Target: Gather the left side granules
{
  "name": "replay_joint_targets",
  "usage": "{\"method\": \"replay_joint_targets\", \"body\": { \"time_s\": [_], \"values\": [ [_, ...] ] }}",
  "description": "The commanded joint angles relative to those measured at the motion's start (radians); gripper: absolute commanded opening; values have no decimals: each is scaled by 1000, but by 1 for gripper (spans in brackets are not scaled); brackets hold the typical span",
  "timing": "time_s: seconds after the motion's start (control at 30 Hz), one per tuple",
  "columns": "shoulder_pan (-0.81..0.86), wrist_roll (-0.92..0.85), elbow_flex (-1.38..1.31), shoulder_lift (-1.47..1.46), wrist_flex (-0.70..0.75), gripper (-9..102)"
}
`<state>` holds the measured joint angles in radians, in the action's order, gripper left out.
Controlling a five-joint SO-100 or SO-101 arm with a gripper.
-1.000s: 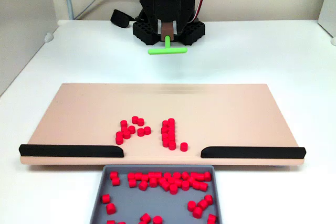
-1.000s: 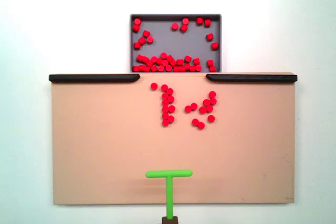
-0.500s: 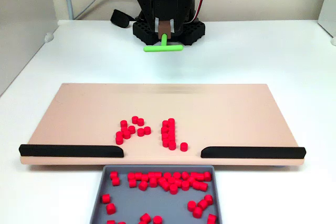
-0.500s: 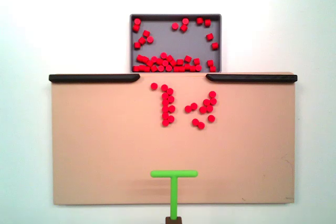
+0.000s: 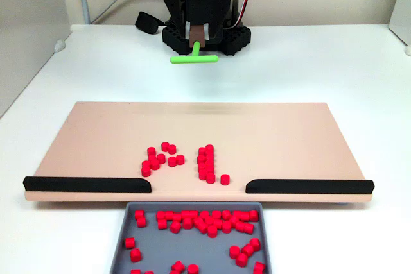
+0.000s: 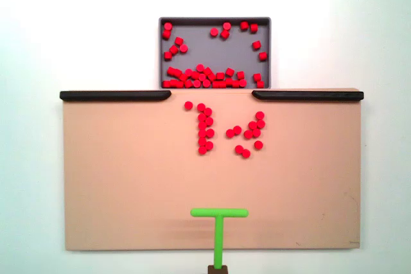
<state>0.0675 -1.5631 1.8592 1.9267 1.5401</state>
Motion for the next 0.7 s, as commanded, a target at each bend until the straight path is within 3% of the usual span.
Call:
{"method": "replay_joint_targets", "body": {
  "time_s": [0.0,0.67],
  "values": [
    [-9,20,-18,0,-6,0],
    [-37,101,-18,32,-6,0]
  ]
}}
